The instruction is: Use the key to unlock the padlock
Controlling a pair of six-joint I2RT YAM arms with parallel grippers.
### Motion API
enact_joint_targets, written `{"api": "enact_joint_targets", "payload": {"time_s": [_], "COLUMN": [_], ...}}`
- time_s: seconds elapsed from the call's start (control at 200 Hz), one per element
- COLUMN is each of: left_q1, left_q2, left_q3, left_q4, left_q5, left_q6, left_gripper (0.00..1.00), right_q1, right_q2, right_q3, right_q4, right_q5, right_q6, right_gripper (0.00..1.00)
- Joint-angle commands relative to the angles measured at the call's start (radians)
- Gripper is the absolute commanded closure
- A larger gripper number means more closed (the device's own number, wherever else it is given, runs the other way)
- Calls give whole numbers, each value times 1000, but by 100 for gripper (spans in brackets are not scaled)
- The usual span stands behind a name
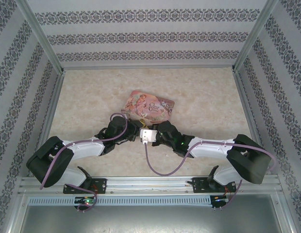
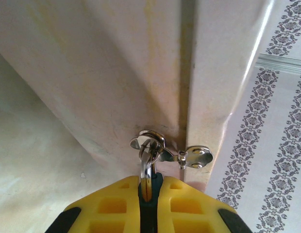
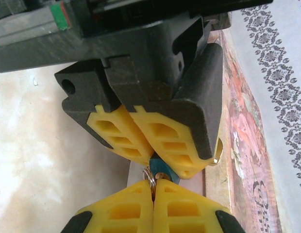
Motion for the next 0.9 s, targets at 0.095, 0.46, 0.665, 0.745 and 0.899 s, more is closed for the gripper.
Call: {"api": "enact_joint_targets", "payload": {"time_s": [0.095, 0.46, 0.665, 0.745, 0.899], "left_q1": [-30, -34, -40, -42, -45], "left_q2": [1, 35, 51, 60, 87], "left_q3": [18, 22, 24, 24, 21], "left_q4": [83, 103, 109, 115, 137], "left_q5": [27, 29, 30, 30, 32], "left_q6": [-11, -21, -20, -22, -21], "left_gripper": [100, 100, 100, 100, 100], "right_q1": [5, 4, 4, 4, 3], "right_q2": [12, 58, 99, 109, 136], "right_q3": [-16, -52, -75, -78, -97], "right_q4": [111, 302, 423, 441, 479], "right_q5": [28, 14, -9, -14, -10], "right_q6": [142, 490, 667, 714, 769], "right_gripper": [100, 100, 100, 100, 100]}}
